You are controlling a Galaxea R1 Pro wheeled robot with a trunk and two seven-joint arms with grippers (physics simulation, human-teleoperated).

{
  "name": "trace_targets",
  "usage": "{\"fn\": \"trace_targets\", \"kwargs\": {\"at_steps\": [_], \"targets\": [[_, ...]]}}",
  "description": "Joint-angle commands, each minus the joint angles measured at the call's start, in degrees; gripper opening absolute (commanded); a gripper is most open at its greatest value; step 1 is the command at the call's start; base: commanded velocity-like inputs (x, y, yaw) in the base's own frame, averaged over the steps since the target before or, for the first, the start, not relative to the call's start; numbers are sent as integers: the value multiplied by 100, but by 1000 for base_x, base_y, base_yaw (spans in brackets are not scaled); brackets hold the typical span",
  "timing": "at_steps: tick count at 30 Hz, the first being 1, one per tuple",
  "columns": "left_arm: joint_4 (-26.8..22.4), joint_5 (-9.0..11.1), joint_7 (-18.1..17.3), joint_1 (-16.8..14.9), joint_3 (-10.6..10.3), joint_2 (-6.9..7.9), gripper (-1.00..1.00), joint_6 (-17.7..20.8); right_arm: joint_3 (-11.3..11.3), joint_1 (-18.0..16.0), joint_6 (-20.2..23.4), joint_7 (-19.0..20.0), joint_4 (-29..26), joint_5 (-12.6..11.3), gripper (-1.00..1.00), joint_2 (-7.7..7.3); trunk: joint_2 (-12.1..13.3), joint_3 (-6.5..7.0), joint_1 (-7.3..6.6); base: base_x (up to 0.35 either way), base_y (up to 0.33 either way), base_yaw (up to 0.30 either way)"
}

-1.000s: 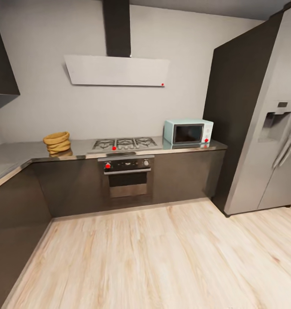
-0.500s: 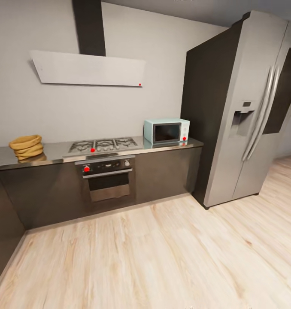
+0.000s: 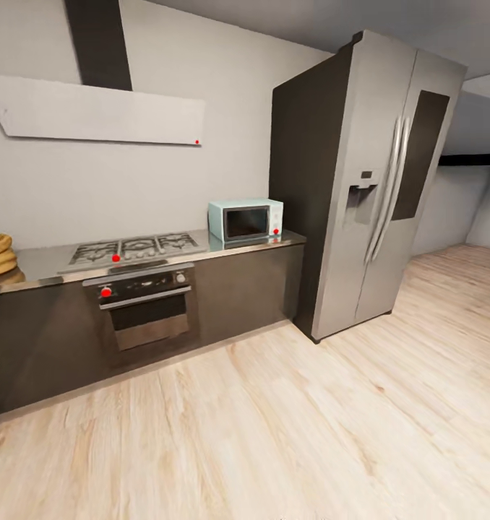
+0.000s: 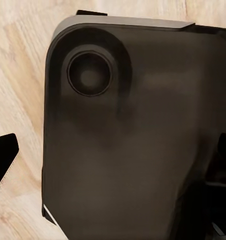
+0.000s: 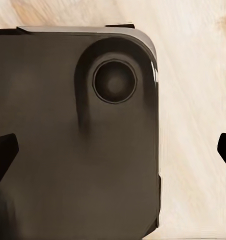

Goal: In the kitchen, take the popcorn bag from the countertop, put it into the microwave, and heat it until the popcorn is cooked so the cooked popcorn ends up inside the bag.

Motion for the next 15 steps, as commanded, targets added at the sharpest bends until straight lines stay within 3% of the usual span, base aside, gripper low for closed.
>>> {"fn": "trace_targets", "kwargs": {"at_steps": [1,15], "targets": [[2,58,3,-1,4,-1,100,-16,-2,-4,-32,4,8,-42,100,-3,-2,-4,0,0,0,-298],[2,58,7,-1,4,3,100,-16,0,-4,-38,7,10,-54,100,-3,-2,-4,0,0,0,-298]]}}
